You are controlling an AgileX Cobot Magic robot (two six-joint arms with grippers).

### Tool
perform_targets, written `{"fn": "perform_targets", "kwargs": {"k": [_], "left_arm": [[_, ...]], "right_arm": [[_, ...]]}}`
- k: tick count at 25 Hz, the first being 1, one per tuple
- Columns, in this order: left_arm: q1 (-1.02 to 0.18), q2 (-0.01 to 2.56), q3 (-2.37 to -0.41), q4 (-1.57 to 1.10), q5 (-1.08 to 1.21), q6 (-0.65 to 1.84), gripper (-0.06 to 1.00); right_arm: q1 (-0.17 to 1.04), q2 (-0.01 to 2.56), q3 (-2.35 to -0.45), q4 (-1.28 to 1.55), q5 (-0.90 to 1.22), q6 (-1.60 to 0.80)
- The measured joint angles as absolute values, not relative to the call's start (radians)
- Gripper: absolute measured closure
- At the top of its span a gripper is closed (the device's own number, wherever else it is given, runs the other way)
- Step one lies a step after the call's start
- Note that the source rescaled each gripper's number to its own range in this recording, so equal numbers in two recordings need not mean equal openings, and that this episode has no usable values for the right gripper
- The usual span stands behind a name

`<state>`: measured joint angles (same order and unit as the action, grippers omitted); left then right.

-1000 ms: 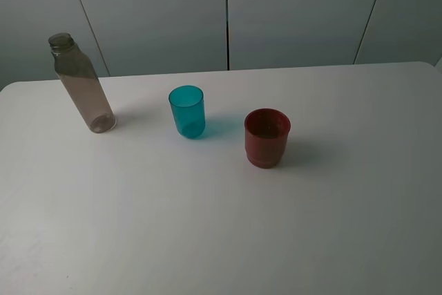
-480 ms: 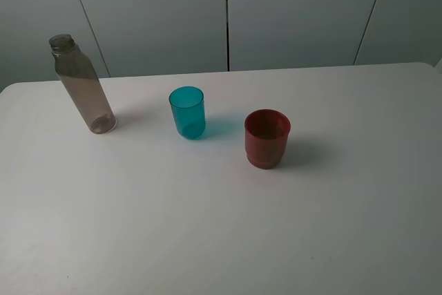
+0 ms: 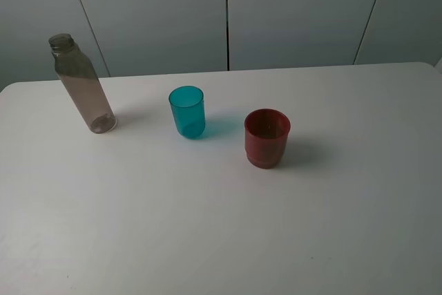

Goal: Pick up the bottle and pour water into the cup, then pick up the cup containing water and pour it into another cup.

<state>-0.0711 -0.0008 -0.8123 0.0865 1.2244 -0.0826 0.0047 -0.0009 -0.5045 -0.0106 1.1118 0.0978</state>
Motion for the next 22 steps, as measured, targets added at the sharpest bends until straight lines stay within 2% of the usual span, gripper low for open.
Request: {"fn": "perform_targets", "kwargs": {"k": [7,15,22], "left_arm": [[-0.071,-0.001,-0.584,0.068,1.23,-0.052,-0.06],[-0.071,-0.001,-0.568,0.066,1.231,-0.05,-0.06],[-0.071,0.0,-0.518,0.054,1.108,-0.05,-0.06]], "right_arm": [[0.005,-0.001,-0.504,-0.011,1.112,0.098],[0.005,-0.001,-0.504,-0.011,1.112,0.098],[0.005,-0.001,-0.504,-0.011,1.112,0.098]]}}
